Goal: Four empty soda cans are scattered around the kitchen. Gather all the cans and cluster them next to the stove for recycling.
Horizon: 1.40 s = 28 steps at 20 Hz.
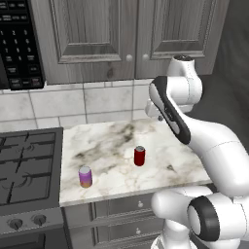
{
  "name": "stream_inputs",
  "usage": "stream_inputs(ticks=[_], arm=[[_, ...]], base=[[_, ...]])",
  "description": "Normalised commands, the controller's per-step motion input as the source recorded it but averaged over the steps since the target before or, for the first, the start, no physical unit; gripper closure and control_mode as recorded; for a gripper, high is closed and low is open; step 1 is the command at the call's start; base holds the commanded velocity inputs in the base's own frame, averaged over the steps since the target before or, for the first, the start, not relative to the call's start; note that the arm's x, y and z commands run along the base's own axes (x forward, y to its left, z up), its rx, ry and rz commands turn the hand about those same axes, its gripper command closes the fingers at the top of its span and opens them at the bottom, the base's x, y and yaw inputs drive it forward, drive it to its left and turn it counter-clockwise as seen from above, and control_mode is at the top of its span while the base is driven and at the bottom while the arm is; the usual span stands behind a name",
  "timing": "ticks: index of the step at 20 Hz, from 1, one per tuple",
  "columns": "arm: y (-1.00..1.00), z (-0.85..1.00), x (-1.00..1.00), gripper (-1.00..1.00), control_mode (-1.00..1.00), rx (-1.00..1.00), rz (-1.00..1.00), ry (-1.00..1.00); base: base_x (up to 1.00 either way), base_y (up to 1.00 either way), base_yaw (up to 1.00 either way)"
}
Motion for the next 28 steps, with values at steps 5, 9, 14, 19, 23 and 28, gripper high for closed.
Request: stream_inputs(ticks=[5, 9, 14, 19, 23, 28], arm=[[0.0, -0.24, 0.0, -1.0, -1.0, -0.01, 0.0, 0.0], [0.03, -0.5, 0.1, -1.0, -1.0, -0.02, 0.0, 0.0], [0.13, -0.43, 0.26, -1.0, -1.0, -0.01, 0.0, 0.0], [0.25, -0.3, 0.3, -1.0, -1.0, -0.01, 0.0, 0.0], [0.3, -0.13, 0.28, -1.0, -1.0, 0.0, 0.0, 0.0], [0.2, -0.2, 0.19, -1.0, -1.0, -0.01, 0.0, 0.02]], base=[[0.0, 0.0, 0.0], [0.0, 0.0, 0.0], [0.0, 0.0, 0.0], [0.0, 0.0, 0.0], [0.0, 0.0, 0.0], [0.0, 0.0, 0.0]])
